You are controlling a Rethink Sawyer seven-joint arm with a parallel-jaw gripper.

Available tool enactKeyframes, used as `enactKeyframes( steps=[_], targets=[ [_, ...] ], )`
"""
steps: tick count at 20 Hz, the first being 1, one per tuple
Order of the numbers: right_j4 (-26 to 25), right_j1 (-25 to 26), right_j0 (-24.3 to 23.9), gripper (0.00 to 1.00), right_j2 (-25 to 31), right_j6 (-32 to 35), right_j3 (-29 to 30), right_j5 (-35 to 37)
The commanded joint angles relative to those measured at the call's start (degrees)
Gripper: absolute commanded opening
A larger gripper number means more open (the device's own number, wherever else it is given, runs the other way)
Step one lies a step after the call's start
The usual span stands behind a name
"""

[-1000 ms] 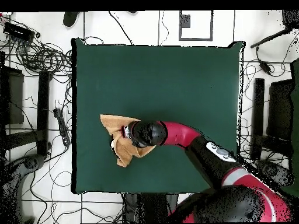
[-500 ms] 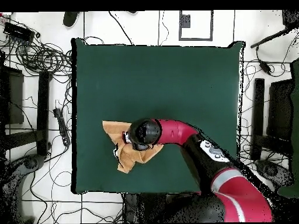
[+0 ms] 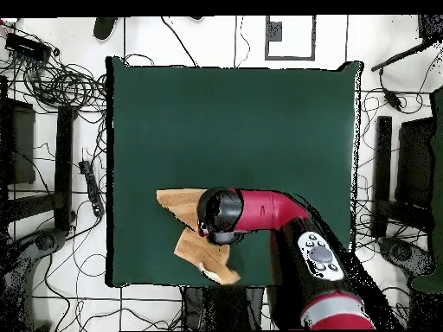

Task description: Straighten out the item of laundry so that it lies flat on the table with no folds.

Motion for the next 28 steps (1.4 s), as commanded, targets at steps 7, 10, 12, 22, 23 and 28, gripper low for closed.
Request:
enactKeyframes(
  steps=[7, 10, 12, 22, 23, 28],
  targets=[
    [6.9, 5.5, 3.2, 1.00, -4.2, 17.0, 5.2, -7.3],
    [9.2, 8.8, 0.5, 1.00, 0.0, 16.2, 8.1, -22.5],
    [10.7, 8.8, -0.5, 1.00, 1.9, 15.9, 9.9, -27.2],
    [15.8, 0.6, -2.0, 1.00, 5.3, 17.9, 17.8, -38.3],
    [16.6, -0.2, -2.0, 1.00, 5.2, 17.6, 17.5, -37.9],
    [16.8, 5.0, 0.5, 1.00, 1.5, 15.8, 12.5, -44.0]
  ],
)
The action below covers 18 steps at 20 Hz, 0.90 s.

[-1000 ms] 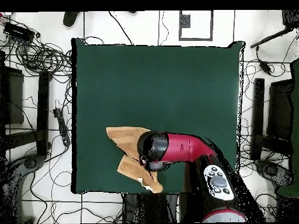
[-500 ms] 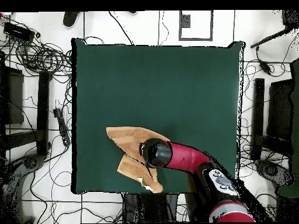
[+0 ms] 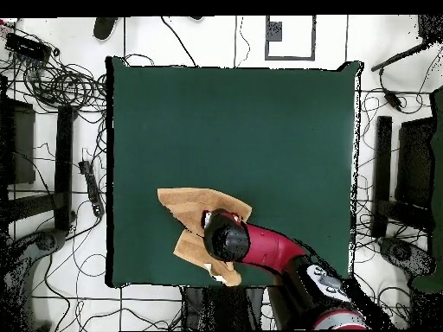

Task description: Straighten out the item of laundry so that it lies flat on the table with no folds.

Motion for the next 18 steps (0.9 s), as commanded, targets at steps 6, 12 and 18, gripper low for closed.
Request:
enactKeyframes(
  steps=[6, 12, 18],
  targets=[
    [4.3, 16.8, 9.1, 1.00, -5.2, 11.5, -14.8, -11.0],
    [4.5, 21.3, 8.4, 1.00, -3.7, 9.7, -20.9, -10.2],
    [3.3, 20.1, 7.9, 1.00, -3.9, 11.0, -22.0, -16.7]
  ],
)
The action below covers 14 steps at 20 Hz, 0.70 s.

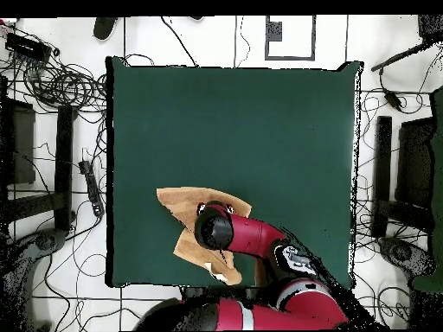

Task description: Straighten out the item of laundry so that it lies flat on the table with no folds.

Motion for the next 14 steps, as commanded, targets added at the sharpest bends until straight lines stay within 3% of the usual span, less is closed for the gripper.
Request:
enactKeyframes(
  steps=[1, 8, 11, 14],
  targets=[
    [2.2, 11.9, 0.2, 1.00, 1.3, 10.9, -14.9, -13.9],
    [2.5, 9.0, 2.5, 1.00, -3.3, 11.5, -15.3, -19.4],
    [1.5, 8.0, 1.7, 1.00, -2.6, 9.0, -16.4, -13.5],
    [1.4, 6.8, -0.8, 1.00, 0.7, 4.9, -17.3, 0.9]
  ],
)
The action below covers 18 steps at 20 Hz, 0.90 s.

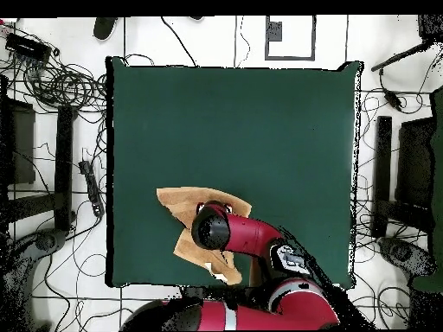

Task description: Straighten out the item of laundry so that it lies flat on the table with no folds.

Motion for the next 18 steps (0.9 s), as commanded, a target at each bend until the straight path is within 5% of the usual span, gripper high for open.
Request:
enactKeyframes(
  steps=[1, 10, 18],
  targets=[
    [1.6, 6.3, -2.9, 1.00, 2.4, 4.3, -16.9, 3.2],
    [0.2, 6.1, -2.1, 1.00, 2.3, 2.7, -25.2, 17.9],
    [-2.2, 6.4, -2.5, 1.00, 2.7, 3.3, -28.9, 20.4]
  ],
)
